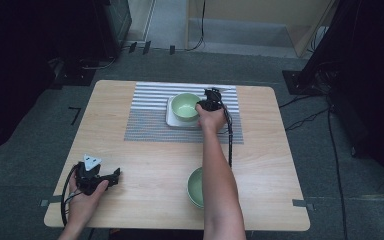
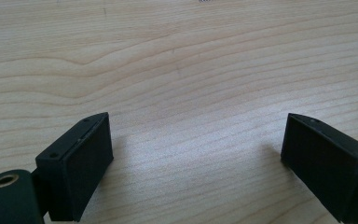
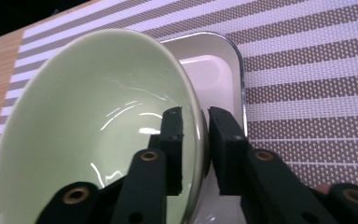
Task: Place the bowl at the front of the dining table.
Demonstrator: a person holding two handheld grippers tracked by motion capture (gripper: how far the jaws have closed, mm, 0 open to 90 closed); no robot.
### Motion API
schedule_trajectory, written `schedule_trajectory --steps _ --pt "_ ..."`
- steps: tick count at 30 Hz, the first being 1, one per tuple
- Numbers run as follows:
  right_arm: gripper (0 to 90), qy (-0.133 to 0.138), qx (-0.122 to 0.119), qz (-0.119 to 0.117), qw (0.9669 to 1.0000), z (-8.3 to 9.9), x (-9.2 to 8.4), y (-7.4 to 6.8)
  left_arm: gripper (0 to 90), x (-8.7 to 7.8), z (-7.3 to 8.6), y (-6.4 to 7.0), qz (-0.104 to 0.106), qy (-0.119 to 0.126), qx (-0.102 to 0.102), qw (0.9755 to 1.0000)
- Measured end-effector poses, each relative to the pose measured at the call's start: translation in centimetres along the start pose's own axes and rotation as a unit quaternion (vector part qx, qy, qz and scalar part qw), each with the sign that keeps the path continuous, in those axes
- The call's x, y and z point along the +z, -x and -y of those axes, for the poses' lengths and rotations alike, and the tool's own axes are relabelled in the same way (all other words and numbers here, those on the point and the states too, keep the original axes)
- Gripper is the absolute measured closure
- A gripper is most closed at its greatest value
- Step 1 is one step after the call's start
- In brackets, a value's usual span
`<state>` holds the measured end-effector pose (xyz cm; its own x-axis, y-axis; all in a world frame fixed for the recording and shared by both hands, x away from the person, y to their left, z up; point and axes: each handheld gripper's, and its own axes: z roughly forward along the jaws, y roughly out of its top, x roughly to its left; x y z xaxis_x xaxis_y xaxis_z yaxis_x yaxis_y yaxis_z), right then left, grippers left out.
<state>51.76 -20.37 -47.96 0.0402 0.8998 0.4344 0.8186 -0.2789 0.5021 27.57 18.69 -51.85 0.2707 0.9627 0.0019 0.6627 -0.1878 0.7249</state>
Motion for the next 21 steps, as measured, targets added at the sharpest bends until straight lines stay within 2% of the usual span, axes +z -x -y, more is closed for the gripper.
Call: schedule_trajectory --steps 8,15,18,19,21 --pt "54.9 0.004 -0.008 -0.022 0.9997 -0.3 -1.0 0.2 8.3 0.0 0.0 0.0 0.000 -0.001 0.001 1.0000" --pt "34.8 0.001 -0.039 -0.045 0.9983 -0.6 -2.2 0.4 8.3 0.0 0.0 0.0 0.000 -0.001 0.001 1.0000" --pt "29.1 0.003 -0.066 -0.038 0.9971 -0.6 -2.7 0.4 8.3 0.0 0.0 0.0 0.000 -0.001 0.000 1.0000" --pt "27.6 -0.003 -0.079 -0.034 0.9963 -0.5 -2.9 0.3 8.3 0.0 0.0 0.0 0.000 0.000 0.000 1.0000" --pt "27.8 -0.005 -0.088 -0.024 0.9958 -0.3 -3.2 0.3 8.3 0.0 0.0 0.0 -0.001 0.000 -0.001 1.0000"
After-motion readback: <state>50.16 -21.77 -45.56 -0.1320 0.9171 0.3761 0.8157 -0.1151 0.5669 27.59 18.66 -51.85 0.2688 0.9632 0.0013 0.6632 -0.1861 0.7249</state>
